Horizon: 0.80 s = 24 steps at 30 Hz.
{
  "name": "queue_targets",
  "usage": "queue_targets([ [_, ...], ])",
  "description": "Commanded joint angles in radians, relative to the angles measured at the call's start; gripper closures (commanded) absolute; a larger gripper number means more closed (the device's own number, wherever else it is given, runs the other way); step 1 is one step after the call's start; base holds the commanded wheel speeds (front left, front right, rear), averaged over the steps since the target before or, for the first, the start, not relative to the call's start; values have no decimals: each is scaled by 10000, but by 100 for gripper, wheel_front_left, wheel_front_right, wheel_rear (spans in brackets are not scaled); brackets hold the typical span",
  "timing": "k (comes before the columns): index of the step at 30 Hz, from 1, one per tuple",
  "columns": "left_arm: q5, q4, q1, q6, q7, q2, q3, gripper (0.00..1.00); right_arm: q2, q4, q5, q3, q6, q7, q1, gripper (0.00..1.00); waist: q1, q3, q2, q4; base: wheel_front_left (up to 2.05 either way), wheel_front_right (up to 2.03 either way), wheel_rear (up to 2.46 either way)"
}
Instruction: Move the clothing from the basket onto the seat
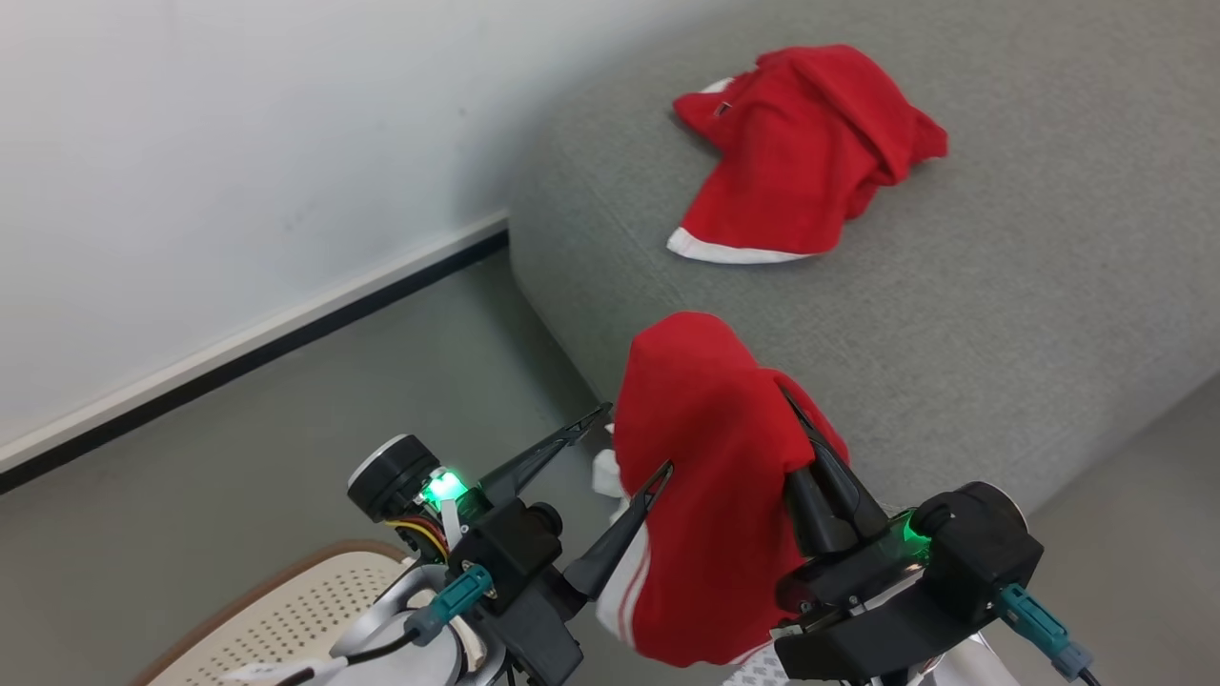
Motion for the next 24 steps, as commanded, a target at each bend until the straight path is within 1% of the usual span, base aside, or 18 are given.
queue_targets([
  [1,52,-12,-139,-88,37,51,-82,0,100,-71,-40,-77,-6,-17,17,100,1,433,-1,-565,0,0,0],
  [6,-11,158,-415,-346,22,-82,-304,0,281,-282,-193,-463,-6,-17,241,100,1,618,-1,-658,0,0,0],
  [19,-118,631,-807,-585,-185,-211,-643,0,537,-571,-388,-914,-6,-16,608,100,1,822,-1,-715,0,0,0],
  [24,-17,520,-904,-491,-74,-100,-657,0,723,-724,262,-1309,-6,-15,431,100,1,1069,-1,-735,0,0,0],
])
